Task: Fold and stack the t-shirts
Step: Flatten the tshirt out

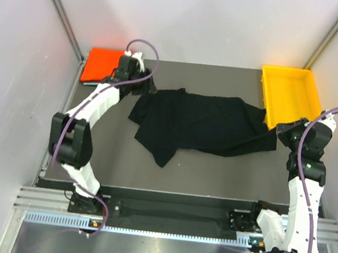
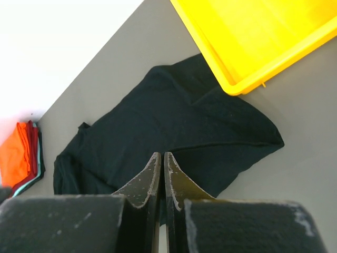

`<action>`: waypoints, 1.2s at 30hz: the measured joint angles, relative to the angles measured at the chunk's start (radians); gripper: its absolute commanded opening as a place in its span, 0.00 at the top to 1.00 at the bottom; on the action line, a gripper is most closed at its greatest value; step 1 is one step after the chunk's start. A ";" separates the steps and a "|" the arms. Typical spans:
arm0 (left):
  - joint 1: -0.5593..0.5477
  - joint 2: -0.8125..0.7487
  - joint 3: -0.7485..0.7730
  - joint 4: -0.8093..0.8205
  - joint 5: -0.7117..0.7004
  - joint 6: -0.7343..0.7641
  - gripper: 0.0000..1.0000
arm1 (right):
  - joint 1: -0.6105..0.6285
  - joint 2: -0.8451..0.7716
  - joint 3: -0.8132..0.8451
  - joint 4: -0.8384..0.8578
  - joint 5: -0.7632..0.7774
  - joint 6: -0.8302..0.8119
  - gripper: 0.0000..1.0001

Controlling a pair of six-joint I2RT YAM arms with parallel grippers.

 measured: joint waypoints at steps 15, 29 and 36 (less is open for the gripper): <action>0.030 -0.270 -0.545 -0.144 -0.099 -0.072 0.45 | 0.025 -0.012 -0.035 0.026 -0.042 0.027 1.00; 0.115 -0.108 -0.555 0.005 0.113 -0.067 0.51 | 0.060 -0.040 -0.083 0.068 -0.082 0.075 1.00; 0.105 -0.063 -0.533 0.007 0.131 -0.074 1.00 | 0.079 -0.040 -0.087 0.088 -0.086 0.079 1.00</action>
